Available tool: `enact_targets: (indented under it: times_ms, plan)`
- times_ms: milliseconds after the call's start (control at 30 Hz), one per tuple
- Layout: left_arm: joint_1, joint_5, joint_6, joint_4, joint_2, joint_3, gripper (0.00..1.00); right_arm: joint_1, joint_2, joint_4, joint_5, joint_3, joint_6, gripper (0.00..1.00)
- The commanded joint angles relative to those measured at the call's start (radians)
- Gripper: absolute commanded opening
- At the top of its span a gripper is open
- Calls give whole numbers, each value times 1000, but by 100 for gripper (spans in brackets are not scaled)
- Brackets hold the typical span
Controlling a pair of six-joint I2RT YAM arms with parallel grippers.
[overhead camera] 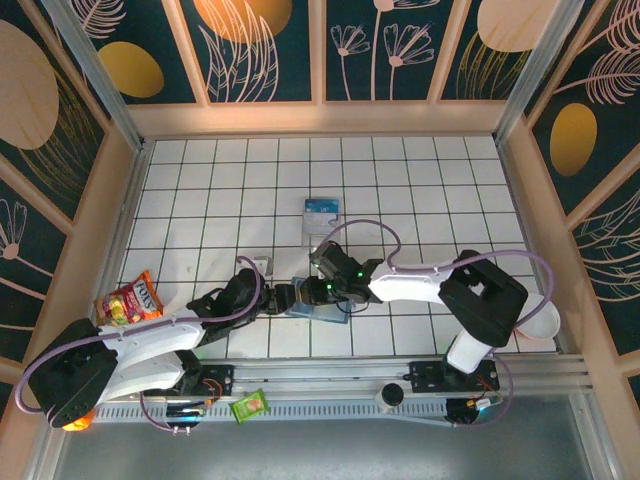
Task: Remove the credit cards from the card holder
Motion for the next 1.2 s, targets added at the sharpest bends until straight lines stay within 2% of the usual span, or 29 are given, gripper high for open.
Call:
enact_targets:
  times_ms: [0,833,933,1167]
  plan:
    - [5,-13,-11,-24,-20,-13,62,6,13,-15,8,23,-13,32]
    - [6,-14,-8,-18,-23,-20,62,34,-2,-108,125,35,1,32]
    - [5,-1,-1,-12,-18,-12,55,40,-32,-93,143,35,-10,33]
    - [6,74,30,24,17,39,28,20,-114,-82,161,13,-22,31]
